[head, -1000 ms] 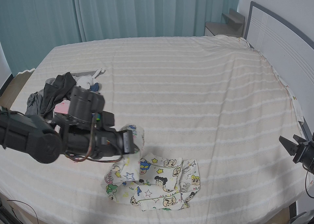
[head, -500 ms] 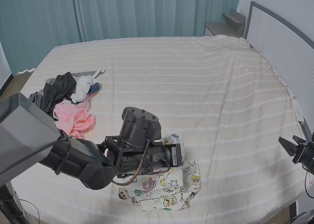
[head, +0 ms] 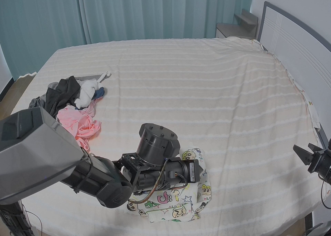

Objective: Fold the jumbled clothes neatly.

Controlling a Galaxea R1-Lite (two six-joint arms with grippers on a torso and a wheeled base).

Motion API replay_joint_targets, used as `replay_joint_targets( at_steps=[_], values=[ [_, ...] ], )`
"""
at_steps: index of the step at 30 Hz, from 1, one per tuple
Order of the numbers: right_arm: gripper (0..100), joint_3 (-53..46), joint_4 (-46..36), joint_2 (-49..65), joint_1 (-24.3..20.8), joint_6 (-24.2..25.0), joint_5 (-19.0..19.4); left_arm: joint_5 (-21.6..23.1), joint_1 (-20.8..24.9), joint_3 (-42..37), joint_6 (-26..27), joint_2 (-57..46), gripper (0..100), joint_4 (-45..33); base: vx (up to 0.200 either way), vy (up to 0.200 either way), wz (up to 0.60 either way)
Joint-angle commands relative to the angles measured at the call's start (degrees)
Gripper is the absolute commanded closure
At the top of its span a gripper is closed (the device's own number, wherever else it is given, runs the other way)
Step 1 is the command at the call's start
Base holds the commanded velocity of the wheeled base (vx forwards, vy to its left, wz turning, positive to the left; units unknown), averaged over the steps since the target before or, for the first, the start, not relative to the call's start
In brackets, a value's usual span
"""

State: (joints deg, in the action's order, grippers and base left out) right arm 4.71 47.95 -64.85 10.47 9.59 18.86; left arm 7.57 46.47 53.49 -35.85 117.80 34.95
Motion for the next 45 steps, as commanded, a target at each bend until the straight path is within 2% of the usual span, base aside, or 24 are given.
replay_joint_targets(
  at_steps=[1, 4, 11, 14, 15, 16, 18, 19, 22, 24, 25, 27, 28, 30, 33, 34, 35, 36, 37, 39, 43, 45],
  values=[
    [0, -0.14, 0.04, -0.10, -0.01, -0.01, 0.04, -0.10, 0.11, -0.05, -0.36, 0.59, 0, 0.29, 0.000, 0.000, 0.00],
    [0, -0.14, 0.04, -0.10, -0.01, -0.01, 0.21, -1.59, 0.29, -0.14, -1.94, 1.21, 0, 1.96, 0.000, 0.000, 0.00],
    [0, -0.31, -0.05, -0.19, -0.10, -0.01, 0.30, -4.76, -0.15, -0.14, -1.85, 1.91, 0, 4.25, 0.000, 0.000, 0.00],
    [0, -0.31, -0.22, -0.19, -0.19, -0.10, 0.39, -6.16, -1.29, -0.14, -1.94, 1.56, 0, 4.95, 0.000, 0.000, 0.00],
    [0, -0.31, -0.57, -0.10, -0.80, -0.01, 0.39, -6.78, -3.84, -1.37, -2.03, -0.55, 0, 5.04, 0.000, 0.000, 0.00],
    [0, -0.31, -0.57, -0.10, -0.80, -0.01, 0.39, -6.78, -3.84, -1.37, -2.03, -0.55, 0, 5.04, 0.000, 0.000, 0.00],
    [0, -1.72, -0.57, 0.25, -3.70, -0.10, 0.30, -5.81, -7.53, -6.03, -2.29, -8.11, 0, 4.95, 0.000, 0.000, 0.00],
    [0, -1.72, -0.57, 0.25, -3.70, -0.10, 0.30, -5.81, -7.53, -6.03, -2.29, -8.11, 0, 4.95, 0.000, 0.000, 0.00],
    [0, -2.51, -0.66, -0.27, -12.93, -0.01, -0.40, -3.18, -12.11, -14.73, -2.56, -19.80, 0, 3.99, 0.000, 0.000, 0.00],
    [0, -1.89, -1.10, -1.06, -15.48, -0.01, -0.75, -3.09, -12.81, -17.37, -2.56, -22.26, 0, 3.46, 0.000, 0.000, 0.00],
    [0, 0.04, -2.77, -3.17, -19.08, -0.01, -2.69, -2.91, -13.60, -21.94, -2.56, -25.25, 0, 2.93, 0.000, 0.000, 0.00],
    [0, 1.89, -4.53, -4.67, -22.07, -0.01, -4.44, -2.91, -14.65, -25.02, -2.56, -26.48, 0, 3.02, 0.000, 0.000, 0.00],
    [0, 4.00, -6.72, -6.34, -24.97, 0.07, -6.11, -2.74, -15.80, -27.56, -3.00, -27.18, 0, 3.19, 0.000, 0.000, 0.00],
    [0, 7.42, -9.45, -8.97, -26.91, 0.43, -6.38, -2.21, -17.64, -28.80, -6.95, -27.53, 0, 3.46, 0.000, 0.000, 0.00],
    [0, 12.35, -13.40, -15.65, -27.52, 1.04, -5.06, -0.54, -18.96, -28.97, -15.39, -29.20, 0, 4.95, 0.000, 0.000, 0.00],
    [0, 12.61, -13.58, -16.09, -27.43, 1.13, -4.97, -0.45, -19.14, -29.06, -15.65, -29.29, 0, 5.04, 0.000, 0.000, 0.00],
    [0, 15.51, -14.28, -21.37, -27.43, 3.41, -3.92, 0.78, -20.19, -30.03, -17.50, -30.79, 0, 6.01, 0.000, 0.000, 0.00],
    [0, 15.51, -14.28, -21.37, -27.43, 3.41, -3.92, 0.78, -20.19, -30.03, -17.50, -30.79, 0, 6.01, 0.000, 0.000, 0.00],
    [0, 19.46, -13.93, -27.69, -27.17, 7.19, -2.86, 1.92, -21.77, -31.87, -17.50, -32.37, 0, 6.62, 0.000, 0.000, 0.00],
    [0, 22.63, -14.02, -31.91, -27.00, 9.30, -2.60, 2.71, -22.48, -32.84, -17.50, -33.25, 0, 7.06, 0.000, 0.000, 0.00],
    [0, 27.99, -13.76, -43.87, -26.56, 10.80, -2.51, 4.12, -23.62, -33.80, -17.41, -33.42, 0, 8.56, 0.000, 0.000, 0.00],
    [0, 28.60, -13.67, -44.92, -26.47, 10.88, -2.42, 4.12, -23.62, -33.80, -17.41, -33.42, 0, 8.64, 0.000, 0.000, 0.00]
  ],
)
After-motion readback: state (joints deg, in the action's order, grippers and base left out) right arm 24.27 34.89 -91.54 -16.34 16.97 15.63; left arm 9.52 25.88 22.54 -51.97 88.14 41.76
